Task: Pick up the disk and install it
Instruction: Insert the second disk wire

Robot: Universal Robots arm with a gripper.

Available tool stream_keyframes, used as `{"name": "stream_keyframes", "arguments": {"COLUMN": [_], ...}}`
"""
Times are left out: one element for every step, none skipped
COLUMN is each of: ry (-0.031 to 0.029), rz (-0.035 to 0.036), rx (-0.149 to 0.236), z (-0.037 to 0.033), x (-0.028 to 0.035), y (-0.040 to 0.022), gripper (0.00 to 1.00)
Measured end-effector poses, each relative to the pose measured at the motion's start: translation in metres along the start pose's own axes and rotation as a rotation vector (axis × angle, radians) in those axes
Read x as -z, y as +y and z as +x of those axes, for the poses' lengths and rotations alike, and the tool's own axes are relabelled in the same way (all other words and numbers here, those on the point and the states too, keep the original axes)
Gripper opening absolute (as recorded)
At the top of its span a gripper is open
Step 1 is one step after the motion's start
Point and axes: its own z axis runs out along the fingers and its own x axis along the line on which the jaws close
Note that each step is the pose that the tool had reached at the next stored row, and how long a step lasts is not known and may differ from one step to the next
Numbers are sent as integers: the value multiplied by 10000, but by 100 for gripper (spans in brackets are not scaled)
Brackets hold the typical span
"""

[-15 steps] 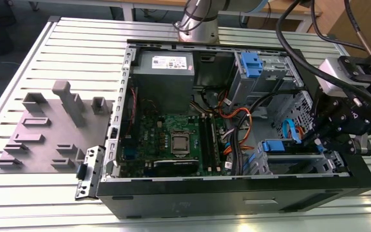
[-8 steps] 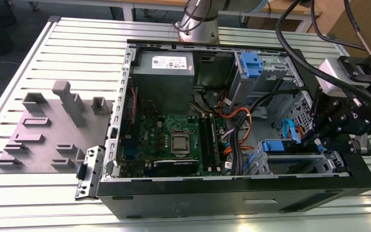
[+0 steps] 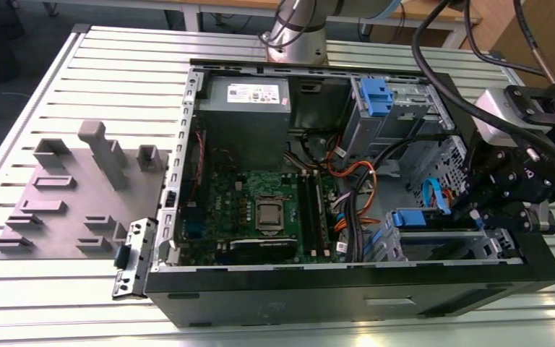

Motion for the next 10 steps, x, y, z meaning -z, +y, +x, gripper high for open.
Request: {"name": "stream_keyframes", "arguments": {"ry": [4, 4, 5, 6, 4, 4, 4, 4, 4, 3], "rz": [1, 1, 1, 1, 1, 2, 3, 5, 8, 11], "rx": [0, 0, 0, 0, 0, 0, 1, 1, 2, 2], "z": [0, 0, 0, 0, -1, -2, -3, -3, -4, -6], "x": [2, 2, 3, 9, 24, 48, 72, 97, 122, 155], "y": [0, 0, 0, 0, 1, 2, 4, 5, 7, 9], "gripper": [24, 24, 24, 24, 24, 24, 24, 24, 24, 24]}}
